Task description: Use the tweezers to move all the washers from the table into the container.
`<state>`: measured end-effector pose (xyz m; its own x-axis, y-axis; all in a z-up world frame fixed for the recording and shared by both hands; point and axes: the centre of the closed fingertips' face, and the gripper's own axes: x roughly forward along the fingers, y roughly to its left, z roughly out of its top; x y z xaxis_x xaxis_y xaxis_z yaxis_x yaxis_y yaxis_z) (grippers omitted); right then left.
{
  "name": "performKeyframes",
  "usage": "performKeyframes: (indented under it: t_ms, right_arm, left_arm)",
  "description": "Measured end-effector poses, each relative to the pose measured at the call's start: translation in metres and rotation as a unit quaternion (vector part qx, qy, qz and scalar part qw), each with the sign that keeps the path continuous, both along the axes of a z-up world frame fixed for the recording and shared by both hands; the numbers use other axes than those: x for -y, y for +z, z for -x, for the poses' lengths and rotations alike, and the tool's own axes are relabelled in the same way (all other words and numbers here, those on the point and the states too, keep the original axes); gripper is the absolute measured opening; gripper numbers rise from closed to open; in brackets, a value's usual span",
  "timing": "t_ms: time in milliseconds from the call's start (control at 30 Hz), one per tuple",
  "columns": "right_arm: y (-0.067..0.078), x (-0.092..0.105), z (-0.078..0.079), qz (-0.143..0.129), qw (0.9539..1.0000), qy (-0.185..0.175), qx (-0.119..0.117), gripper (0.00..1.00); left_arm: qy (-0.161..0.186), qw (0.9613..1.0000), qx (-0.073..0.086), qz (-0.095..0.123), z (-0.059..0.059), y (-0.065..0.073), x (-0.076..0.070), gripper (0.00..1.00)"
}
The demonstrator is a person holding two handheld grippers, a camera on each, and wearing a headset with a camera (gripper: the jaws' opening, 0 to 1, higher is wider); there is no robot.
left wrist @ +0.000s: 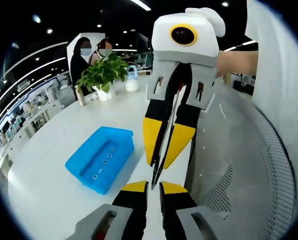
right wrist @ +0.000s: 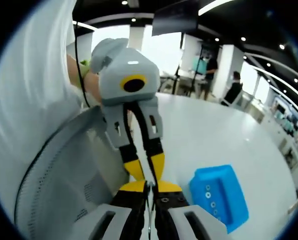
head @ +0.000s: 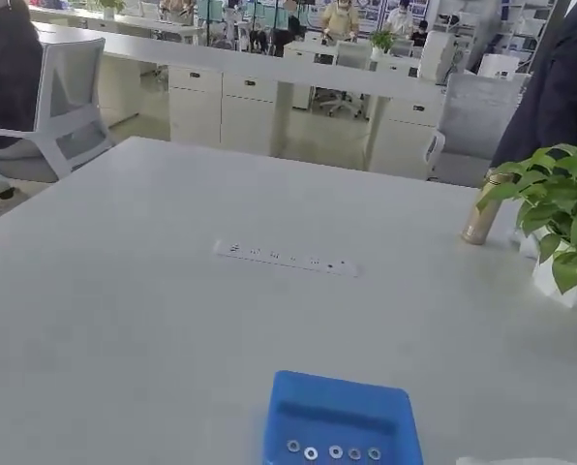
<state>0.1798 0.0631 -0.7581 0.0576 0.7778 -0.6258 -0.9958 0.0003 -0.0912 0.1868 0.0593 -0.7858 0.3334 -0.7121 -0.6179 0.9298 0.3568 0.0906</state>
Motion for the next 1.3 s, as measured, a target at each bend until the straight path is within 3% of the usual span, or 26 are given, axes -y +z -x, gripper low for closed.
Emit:
performKeyframes:
  t_ms: [67,267,533,700,867,1000,1067,1133,1167,1233,1300]
  right_arm:
    - [0.001,0.000,0.001,-0.002,1.0000,-0.002,-0.001,0.01]
    - [0.002,0.002,0.002,-0.006,0.9999,-0.007,-0.003,0.01]
    - [0.008,-0.006,0.002,-0.035,0.9992,-0.018,-0.010,0.01]
    - [0.010,-0.009,0.001,-0.052,0.9981,-0.029,-0.017,0.01]
    - [0.010,-0.008,0.000,-0.054,0.9978,-0.033,-0.020,0.01]
    - [0.002,-0.005,-0.002,-0.034,0.9989,-0.030,-0.013,0.01]
    - [-0.003,-0.004,-0.002,-0.021,0.9994,-0.025,-0.009,0.01]
    - [-0.010,-0.002,0.000,-0.006,0.9997,-0.022,-0.010,0.01]
    - [-0.015,-0.002,-0.001,0.004,0.9998,-0.020,-0.008,0.01]
    - [-0.022,-0.001,0.001,0.021,0.9996,-0.016,-0.007,0.01]
    - [-0.029,0.001,0.001,0.037,0.9992,-0.012,-0.004,0.01]
  left_arm:
    - [-0.008,1.0000,-0.003,0.003,0.001,0.001,0.002,0.01]
    - [-0.026,0.9996,-0.006,-0.001,0.001,0.000,0.007,0.00]
    - [-0.048,0.9988,-0.013,0.005,0.002,0.000,0.016,0.00]
    - [-0.042,0.9987,-0.020,0.021,0.002,0.001,0.018,0.00]
    - [-0.029,0.9987,-0.028,0.031,0.003,0.001,0.010,0.03]
    - [-0.010,0.9995,-0.023,0.018,0.001,0.003,-0.008,0.11]
    - [-0.002,0.9992,-0.028,0.027,0.000,0.010,-0.014,0.08]
    - [0.007,0.9983,-0.026,0.051,-0.003,0.025,-0.017,0.08]
    - [0.010,0.9971,-0.035,0.067,-0.003,0.034,-0.016,0.09]
    - [-0.005,0.9957,-0.044,0.081,0.001,0.046,-0.013,0.12]
    - [-0.028,0.9960,-0.034,0.077,0.005,0.055,-0.008,0.09]
